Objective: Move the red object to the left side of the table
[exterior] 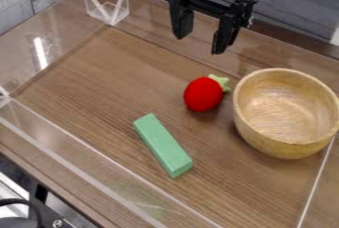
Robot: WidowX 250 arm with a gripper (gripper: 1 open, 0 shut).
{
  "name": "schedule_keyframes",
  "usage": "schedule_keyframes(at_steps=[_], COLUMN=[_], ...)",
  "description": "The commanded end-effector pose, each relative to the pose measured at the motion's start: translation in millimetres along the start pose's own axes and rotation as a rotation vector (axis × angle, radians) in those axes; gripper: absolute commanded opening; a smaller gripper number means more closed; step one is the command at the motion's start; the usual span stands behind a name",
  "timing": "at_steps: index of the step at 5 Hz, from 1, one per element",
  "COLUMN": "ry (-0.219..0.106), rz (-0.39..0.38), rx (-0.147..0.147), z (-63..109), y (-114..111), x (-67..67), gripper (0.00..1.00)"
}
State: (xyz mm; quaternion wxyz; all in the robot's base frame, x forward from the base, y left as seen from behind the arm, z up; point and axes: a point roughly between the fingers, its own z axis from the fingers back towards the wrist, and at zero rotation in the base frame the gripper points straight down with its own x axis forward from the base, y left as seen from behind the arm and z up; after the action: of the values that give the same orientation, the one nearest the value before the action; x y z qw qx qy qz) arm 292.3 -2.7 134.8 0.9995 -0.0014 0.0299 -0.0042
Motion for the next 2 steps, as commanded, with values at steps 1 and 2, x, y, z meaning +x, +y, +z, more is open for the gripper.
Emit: schedule_keyframes(at_steps=[1, 2], ry=[0.024, 0.030], rz=[-0.021, -0.092], rx=[-0.004, -0.004], z=[-11.9, -35.8], y=[-2, 7], x=[-6.1, -5.8], gripper=[1.00, 1.00])
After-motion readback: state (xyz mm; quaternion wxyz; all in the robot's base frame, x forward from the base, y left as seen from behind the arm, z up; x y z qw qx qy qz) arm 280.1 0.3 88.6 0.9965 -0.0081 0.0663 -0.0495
